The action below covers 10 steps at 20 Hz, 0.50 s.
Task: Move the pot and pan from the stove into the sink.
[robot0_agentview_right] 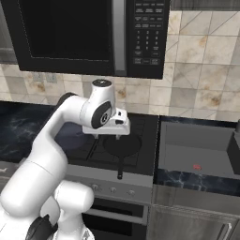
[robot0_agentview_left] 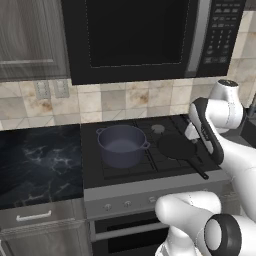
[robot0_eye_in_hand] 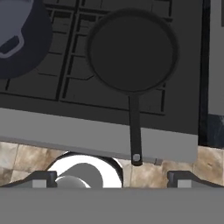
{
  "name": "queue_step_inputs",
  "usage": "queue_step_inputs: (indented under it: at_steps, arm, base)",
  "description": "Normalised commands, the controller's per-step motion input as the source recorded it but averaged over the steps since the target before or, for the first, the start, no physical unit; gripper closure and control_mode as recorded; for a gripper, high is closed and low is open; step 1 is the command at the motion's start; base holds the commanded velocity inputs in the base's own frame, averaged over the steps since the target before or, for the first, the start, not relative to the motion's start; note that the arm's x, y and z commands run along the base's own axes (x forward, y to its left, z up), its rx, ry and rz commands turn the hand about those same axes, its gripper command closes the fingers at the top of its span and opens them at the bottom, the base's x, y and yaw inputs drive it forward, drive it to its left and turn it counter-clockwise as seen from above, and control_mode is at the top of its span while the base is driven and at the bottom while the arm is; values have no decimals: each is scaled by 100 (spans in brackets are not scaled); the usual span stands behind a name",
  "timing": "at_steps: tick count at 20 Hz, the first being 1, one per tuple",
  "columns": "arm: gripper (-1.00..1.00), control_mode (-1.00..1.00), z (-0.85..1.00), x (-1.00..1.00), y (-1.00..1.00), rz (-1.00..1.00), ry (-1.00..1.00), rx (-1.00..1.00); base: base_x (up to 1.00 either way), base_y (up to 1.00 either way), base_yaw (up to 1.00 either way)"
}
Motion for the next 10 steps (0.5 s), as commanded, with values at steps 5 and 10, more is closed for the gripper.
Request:
queue_step_inputs:
  at_steps: [5,10]
  arm:
    - [-100,-100,-25,0,-1,0,-2,0]
    - [-100,-100,-28,9,-1,0,0,0]
  base:
    - [0,0,0]
    - [0,0,0]
